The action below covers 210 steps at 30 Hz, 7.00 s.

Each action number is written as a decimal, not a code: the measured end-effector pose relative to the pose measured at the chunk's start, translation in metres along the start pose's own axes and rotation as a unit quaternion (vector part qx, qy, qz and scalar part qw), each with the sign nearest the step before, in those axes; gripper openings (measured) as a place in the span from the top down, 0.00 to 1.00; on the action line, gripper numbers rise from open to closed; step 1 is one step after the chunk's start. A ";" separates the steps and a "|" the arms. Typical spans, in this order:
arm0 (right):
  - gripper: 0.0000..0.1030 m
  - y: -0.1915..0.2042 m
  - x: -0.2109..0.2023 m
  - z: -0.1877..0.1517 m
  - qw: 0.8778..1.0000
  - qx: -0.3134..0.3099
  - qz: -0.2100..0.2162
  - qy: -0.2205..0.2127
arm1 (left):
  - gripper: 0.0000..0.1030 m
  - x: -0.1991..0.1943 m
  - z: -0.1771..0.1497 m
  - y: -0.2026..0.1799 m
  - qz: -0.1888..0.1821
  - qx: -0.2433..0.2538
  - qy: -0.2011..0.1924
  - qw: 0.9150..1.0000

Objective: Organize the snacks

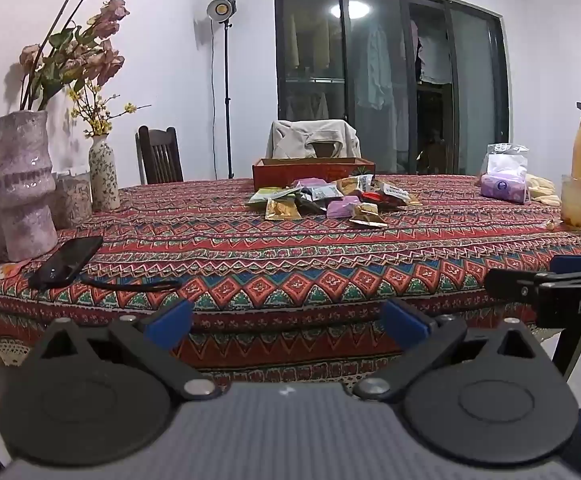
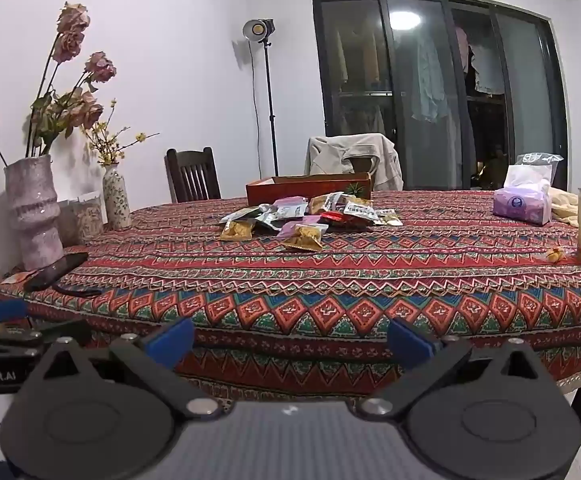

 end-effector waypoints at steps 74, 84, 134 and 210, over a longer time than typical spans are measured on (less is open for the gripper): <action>0.00 0.011 0.006 -0.007 1.000 -0.013 0.004 0.007 | 0.00 -0.005 -0.008 -0.008 0.003 0.024 -0.010 1.000; 0.00 0.011 0.005 -0.007 1.000 -0.012 0.004 0.007 | 0.00 -0.004 -0.009 -0.007 0.004 0.024 -0.005 1.000; 0.00 -0.066 0.262 0.091 0.997 0.002 0.019 0.080 | 0.00 0.249 0.132 0.043 0.004 0.014 0.084 0.996; 0.59 -0.258 0.667 0.364 0.977 0.009 0.025 0.210 | 0.61 0.693 0.391 -0.049 -0.054 0.013 0.135 0.989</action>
Point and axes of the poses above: each gripper's, at about its wrist camera, not at the fingertips, and x roughly the way its jaws point, y to its left, z to its top, the point moved 8 cm from there along x, roughly the way its jaws point, and after that the axes turned 11 degrees about -x, right-handed, at the moved point
